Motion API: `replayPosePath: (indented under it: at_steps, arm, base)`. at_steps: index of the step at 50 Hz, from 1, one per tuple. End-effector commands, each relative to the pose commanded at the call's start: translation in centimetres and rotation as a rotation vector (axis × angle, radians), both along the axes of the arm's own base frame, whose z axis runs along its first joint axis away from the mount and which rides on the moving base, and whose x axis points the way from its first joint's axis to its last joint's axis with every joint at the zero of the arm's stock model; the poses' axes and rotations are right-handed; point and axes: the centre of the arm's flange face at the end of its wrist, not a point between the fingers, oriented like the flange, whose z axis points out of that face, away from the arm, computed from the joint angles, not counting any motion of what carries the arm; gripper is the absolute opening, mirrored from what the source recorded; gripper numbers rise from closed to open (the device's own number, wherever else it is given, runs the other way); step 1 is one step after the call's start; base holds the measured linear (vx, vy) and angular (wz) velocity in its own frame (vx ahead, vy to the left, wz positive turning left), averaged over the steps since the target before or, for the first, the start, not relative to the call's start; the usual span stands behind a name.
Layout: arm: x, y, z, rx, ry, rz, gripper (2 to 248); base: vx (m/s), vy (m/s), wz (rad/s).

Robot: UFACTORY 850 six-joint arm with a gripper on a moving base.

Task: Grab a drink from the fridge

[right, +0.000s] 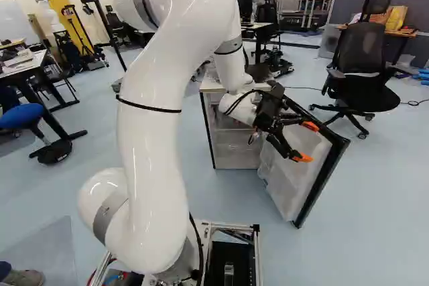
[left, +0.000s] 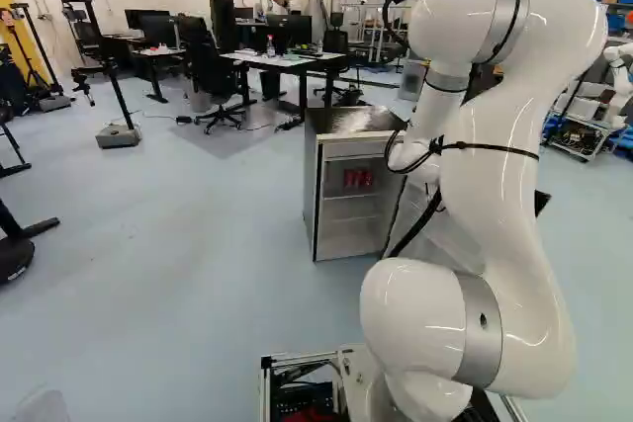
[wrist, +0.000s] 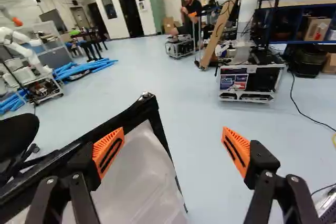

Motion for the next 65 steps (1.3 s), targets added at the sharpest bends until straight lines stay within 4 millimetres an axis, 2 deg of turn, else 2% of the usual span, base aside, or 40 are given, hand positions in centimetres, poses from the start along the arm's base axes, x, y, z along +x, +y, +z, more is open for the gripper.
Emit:
replayPosePath:
  at_steps: [28, 65]
  arm:
    - [-2.6, 4.8, 0.0, 0.05, 0.081, 0.37, 247]
    - [-5.0, 12.7, 0.0, 0.124, 0.183, 0.898, 247]
  base:
    - [0.0, 0.0, 0.0]
    - [0.0, 0.0, 0.0]
